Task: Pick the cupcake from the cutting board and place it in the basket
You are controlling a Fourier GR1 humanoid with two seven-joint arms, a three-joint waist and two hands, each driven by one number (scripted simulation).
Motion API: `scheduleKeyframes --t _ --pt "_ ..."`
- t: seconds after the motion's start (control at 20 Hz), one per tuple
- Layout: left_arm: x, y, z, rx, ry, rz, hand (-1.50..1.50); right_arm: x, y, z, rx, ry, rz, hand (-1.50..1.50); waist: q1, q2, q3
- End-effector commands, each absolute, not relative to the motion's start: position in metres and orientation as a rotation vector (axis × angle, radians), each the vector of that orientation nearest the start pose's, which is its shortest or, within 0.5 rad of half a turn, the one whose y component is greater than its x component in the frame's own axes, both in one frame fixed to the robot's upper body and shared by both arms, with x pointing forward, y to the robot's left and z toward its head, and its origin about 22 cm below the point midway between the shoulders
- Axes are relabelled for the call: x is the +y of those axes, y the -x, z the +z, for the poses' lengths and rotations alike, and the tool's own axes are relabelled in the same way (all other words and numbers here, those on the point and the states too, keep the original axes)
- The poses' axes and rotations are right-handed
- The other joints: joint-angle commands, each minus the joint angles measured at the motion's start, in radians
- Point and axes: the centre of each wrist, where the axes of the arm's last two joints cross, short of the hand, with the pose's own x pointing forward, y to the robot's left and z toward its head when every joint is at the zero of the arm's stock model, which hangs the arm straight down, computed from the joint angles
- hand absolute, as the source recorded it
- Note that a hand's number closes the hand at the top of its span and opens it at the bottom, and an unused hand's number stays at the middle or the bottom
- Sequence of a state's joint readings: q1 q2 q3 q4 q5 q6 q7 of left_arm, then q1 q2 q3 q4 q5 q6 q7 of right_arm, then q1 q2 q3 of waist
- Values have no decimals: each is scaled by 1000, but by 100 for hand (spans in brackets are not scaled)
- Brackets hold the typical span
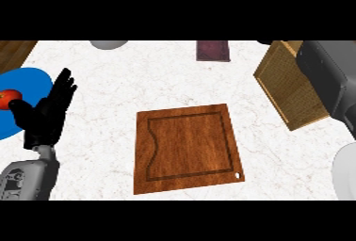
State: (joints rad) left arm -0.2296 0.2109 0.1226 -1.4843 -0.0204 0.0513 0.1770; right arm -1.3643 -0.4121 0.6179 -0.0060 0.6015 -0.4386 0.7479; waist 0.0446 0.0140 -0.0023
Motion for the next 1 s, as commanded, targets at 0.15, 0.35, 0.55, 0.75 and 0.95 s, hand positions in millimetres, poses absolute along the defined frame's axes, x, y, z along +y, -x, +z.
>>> scheduleKeyframes --t 0.15,0.35,0.55,0.75,0.95 --pt "283 -301 66 -1540 -255 -60 0 -267 -474 150 -688 1577 508 150 6 8 3" --pt "275 -306 53 -1553 -267 -46 0 -273 -469 132 -692 1587 534 150 -3 5 3" --pt "290 -287 46 -1531 -250 -64 0 -287 -465 128 -676 1594 526 150 3 2 3" --pt "287 -291 47 -1543 -266 -66 0 -286 -466 132 -632 1603 549 150 2 4 3" --pt "287 -289 38 -1534 -265 -58 0 -296 -459 115 -625 1592 574 150 -6 1 3"
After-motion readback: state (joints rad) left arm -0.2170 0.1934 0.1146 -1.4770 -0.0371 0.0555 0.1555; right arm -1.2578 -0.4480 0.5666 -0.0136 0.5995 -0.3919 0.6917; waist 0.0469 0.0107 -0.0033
